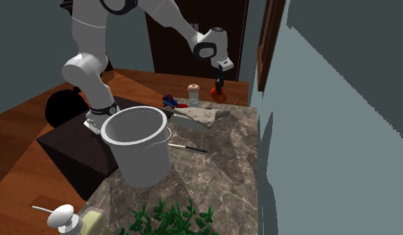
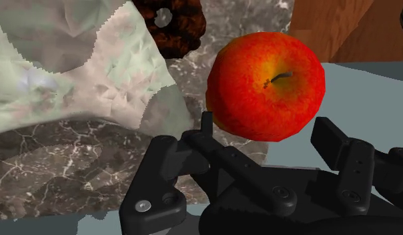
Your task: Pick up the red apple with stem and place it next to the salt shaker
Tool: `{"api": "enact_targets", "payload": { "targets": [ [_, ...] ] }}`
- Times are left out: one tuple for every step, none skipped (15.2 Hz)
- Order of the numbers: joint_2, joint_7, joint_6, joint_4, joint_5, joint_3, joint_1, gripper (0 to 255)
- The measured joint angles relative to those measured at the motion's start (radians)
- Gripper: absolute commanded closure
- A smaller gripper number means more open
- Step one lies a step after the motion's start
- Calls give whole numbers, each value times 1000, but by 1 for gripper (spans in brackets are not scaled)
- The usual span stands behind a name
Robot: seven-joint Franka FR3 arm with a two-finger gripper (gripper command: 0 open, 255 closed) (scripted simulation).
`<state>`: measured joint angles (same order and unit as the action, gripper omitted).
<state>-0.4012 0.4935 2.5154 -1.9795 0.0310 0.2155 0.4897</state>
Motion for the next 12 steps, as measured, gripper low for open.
{"api": "enact_targets", "payload": {
  "targets": [
    [-6, -1, 10, -3, -1, -1, 0, 255],
    [-19, -1, 18, 1, -3, -3, 1, 255],
    [-26, -1, 30, -5, -4, -3, 1, 255],
    [-35, 0, 40, -6, -6, -4, 3, 255],
    [-43, 1, 52, -9, -8, -5, 5, 255],
    [-54, 0, 64, -10, -9, -7, 5, 255],
    [-69, 1, 76, -7, -12, -9, 7, 255],
    [-74, 1, 82, -9, -13, -10, 8, 255],
    [-77, 2, 85, -9, -14, -10, 9, 255],
    [-78, 2, 86, -9, -14, -10, 9, 255],
    [-79, 2, 87, -9, -14, -10, 9, 255],
    [-80, 2, 88, -9, -14, -11, 9, 255]
  ]
}}
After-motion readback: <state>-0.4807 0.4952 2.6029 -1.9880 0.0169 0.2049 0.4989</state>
